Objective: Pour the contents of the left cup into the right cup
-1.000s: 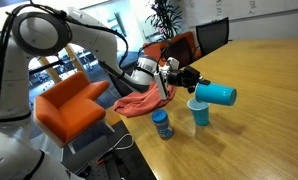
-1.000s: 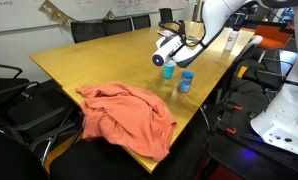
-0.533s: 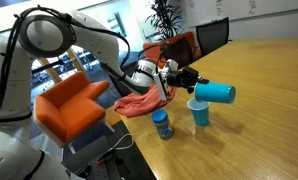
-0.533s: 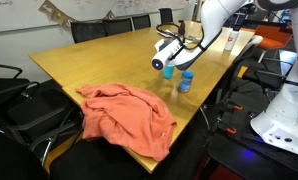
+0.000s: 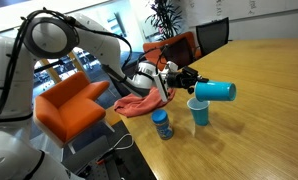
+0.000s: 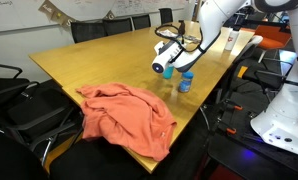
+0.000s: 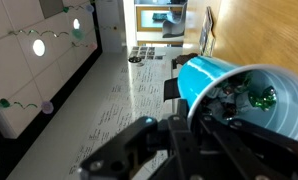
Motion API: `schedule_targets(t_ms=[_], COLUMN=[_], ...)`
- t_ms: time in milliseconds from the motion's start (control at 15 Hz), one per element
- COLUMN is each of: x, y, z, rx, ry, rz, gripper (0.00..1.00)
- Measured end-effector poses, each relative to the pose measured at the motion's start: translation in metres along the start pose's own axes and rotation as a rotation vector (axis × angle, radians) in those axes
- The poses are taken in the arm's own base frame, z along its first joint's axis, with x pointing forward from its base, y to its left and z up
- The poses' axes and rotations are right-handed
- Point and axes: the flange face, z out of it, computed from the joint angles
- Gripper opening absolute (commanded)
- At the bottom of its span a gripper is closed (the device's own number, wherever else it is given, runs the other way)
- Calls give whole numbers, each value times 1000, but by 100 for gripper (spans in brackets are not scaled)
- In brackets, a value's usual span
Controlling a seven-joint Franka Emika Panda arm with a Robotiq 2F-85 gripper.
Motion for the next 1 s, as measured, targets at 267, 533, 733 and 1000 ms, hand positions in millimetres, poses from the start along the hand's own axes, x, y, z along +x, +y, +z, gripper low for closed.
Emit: schedule_targets(t_ms=[267,533,733,1000], x=[0,0,1,3], y=[-4,-8,-8,-10], z=[1,1,1,-1], rx=[-22,-47,-63,-84], ry=[8,20,34,51], rz=[-21,-30,-35,-42], gripper=[1,1,1,1])
